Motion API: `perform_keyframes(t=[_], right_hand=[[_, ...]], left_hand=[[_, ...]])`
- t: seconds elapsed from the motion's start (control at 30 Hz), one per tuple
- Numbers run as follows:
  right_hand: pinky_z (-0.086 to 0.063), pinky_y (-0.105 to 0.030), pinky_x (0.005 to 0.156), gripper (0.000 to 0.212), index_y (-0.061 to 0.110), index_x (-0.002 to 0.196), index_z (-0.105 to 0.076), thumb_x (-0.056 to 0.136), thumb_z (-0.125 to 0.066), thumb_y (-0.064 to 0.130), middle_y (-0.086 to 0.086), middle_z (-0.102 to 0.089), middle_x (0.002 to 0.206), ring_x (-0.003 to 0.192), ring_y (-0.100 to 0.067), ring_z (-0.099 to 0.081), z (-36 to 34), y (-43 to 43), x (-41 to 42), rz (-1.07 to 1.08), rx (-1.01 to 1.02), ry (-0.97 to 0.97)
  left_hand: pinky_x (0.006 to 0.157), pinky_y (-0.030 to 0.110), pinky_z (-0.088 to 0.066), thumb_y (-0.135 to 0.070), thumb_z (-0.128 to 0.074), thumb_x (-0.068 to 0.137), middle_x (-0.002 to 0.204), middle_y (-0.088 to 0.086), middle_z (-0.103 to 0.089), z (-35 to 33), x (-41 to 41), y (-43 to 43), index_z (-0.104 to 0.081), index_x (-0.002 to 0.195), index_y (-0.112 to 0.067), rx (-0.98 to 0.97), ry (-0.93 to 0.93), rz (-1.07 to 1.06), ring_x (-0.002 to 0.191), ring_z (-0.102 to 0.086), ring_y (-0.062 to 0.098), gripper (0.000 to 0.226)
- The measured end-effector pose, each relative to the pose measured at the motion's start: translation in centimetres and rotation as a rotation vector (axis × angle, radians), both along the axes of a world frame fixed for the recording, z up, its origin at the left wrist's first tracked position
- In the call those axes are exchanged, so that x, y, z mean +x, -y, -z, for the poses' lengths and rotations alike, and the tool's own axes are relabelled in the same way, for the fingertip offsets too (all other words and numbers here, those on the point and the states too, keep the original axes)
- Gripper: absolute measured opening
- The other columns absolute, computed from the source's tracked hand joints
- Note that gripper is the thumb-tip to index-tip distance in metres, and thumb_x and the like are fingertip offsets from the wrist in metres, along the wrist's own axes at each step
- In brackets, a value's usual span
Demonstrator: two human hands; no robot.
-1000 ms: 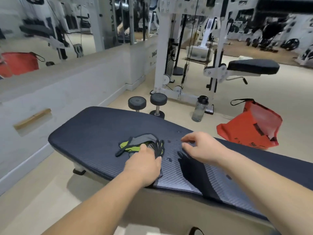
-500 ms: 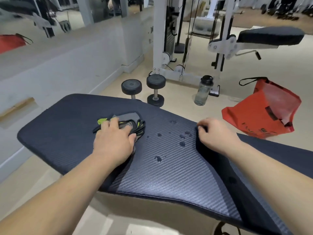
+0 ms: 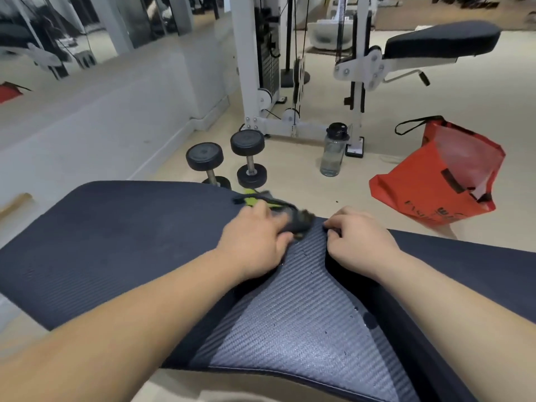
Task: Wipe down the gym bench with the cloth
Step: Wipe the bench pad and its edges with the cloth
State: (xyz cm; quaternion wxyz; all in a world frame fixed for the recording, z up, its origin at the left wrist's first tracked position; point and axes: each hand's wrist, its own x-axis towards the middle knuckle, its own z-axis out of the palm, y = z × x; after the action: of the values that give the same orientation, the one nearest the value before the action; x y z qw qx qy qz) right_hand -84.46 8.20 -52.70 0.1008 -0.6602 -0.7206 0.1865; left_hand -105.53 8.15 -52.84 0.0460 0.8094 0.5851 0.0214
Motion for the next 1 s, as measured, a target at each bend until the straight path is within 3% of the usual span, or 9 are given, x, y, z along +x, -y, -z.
perform_keyframes(t=[0.1, 0.27, 0.33, 0.4, 0.5, 0.67, 0.73, 0.87, 1.0], right_hand=[[-0.046, -0.042, 0.104, 0.036, 0.022, 0.12, -0.072, 0.095, -0.047, 0.024, 0.004, -0.06, 0.129, 0.126, -0.026, -0.047, -0.1, 0.3, 0.0, -0.004, -0.016, -0.001], [-0.045, -0.042, 0.106, 0.036, 0.019, 0.123, -0.07, 0.096, -0.047, 0.022, 0.001, -0.058, 0.132, 0.128, -0.026, -0.047, -0.3, 0.5, 0.1, -0.021, -0.051, -0.025], [-0.048, -0.043, 0.1, 0.033, 0.019, 0.113, -0.071, 0.093, -0.045, 0.02, -0.004, -0.059, 0.124, 0.122, -0.03, -0.052, -0.7, 0.4, -0.1, 0.0, -0.048, -0.047], [-0.05, -0.044, 0.093, 0.026, 0.017, 0.098, -0.068, 0.087, -0.044, 0.016, -0.007, -0.057, 0.111, 0.114, -0.035, -0.055, -1.1, 0.4, -0.2, 0.043, -0.029, -0.074], [-0.05, -0.047, 0.096, 0.041, 0.014, 0.112, -0.068, 0.08, -0.043, 0.015, -0.01, -0.058, 0.115, 0.117, -0.035, -0.054, -1.7, 0.6, -0.3, 0.064, -0.005, -0.102], [-0.049, -0.045, 0.1, 0.044, 0.018, 0.122, -0.069, 0.086, -0.044, 0.013, -0.004, -0.059, 0.122, 0.12, -0.029, -0.054, -1.8, 0.8, -0.8, 0.022, -0.018, -0.092], [-0.049, -0.044, 0.1, 0.04, 0.019, 0.116, -0.071, 0.086, -0.045, 0.013, -0.003, -0.06, 0.119, 0.119, -0.029, -0.054, -1.8, 0.9, -1.2, -0.008, -0.031, -0.089], [-0.049, -0.043, 0.099, 0.041, 0.02, 0.106, -0.074, 0.08, -0.042, 0.02, -0.005, -0.059, 0.114, 0.119, -0.03, -0.052, -1.7, 1.3, -2.4, -0.073, -0.039, -0.07], [-0.048, -0.043, 0.102, 0.033, 0.022, 0.109, -0.073, 0.09, -0.046, 0.019, -0.002, -0.06, 0.117, 0.118, -0.027, -0.055, -1.8, 1.7, -3.2, -0.16, -0.067, -0.044]], left_hand=[[0.09, 0.044, -0.053, -0.057, -0.039, 0.1, 0.126, 0.001, -0.047, -0.7, -1.8, -0.9, -0.044, 0.145, -0.044, -0.018, -0.023, 0.173, 0.117, -0.047, 0.025, 0.047], [0.092, 0.046, -0.05, -0.051, -0.041, 0.1, 0.128, 0.01, -0.048, 0.5, -1.0, -3.3, -0.054, 0.139, -0.036, 0.008, 0.03, -0.348, 0.117, -0.049, 0.036, 0.044], [0.092, 0.043, -0.05, -0.052, -0.043, 0.099, 0.125, 0.009, -0.05, 0.9, 1.3, -1.4, -0.054, 0.139, -0.037, -0.006, 0.076, -0.244, 0.117, -0.049, 0.035, 0.044], [0.092, 0.041, -0.051, -0.056, -0.043, 0.097, 0.123, 0.003, -0.051, 0.7, 1.8, 1.5, -0.052, 0.141, -0.042, 0.019, 0.099, 0.041, 0.114, -0.052, 0.028, 0.046], [0.092, 0.039, -0.053, -0.064, -0.038, 0.092, 0.124, -0.007, -0.053, -0.3, -1.2, 1.4, -0.05, 0.141, -0.05, -0.03, 0.096, 0.239, 0.117, -0.052, 0.019, 0.052], [0.092, 0.044, -0.052, -0.055, -0.042, 0.098, 0.124, 0.006, -0.053, 0.3, -4.4, -1.7, -0.054, 0.138, -0.043, 0.02, 0.042, -0.356, 0.118, -0.055, 0.034, 0.044], [0.09, 0.044, -0.053, -0.055, -0.043, 0.097, 0.12, 0.006, -0.053, 0.6, -2.9, 0.6, -0.055, 0.137, -0.042, 0.033, 0.077, -0.318, 0.114, -0.054, 0.033, 0.043], [0.085, 0.04, -0.056, -0.065, -0.033, 0.091, 0.117, -0.01, -0.053, -0.2, -4.1, 6.2, -0.05, 0.14, -0.051, 0.011, 0.091, 0.031, 0.11, -0.054, 0.018, 0.054], [0.089, 0.044, -0.054, -0.053, -0.041, 0.097, 0.124, 0.004, -0.056, -0.6, -9.5, 2.9, -0.056, 0.137, -0.043, 0.026, -0.086, -0.379, 0.114, -0.057, 0.032, 0.044]])
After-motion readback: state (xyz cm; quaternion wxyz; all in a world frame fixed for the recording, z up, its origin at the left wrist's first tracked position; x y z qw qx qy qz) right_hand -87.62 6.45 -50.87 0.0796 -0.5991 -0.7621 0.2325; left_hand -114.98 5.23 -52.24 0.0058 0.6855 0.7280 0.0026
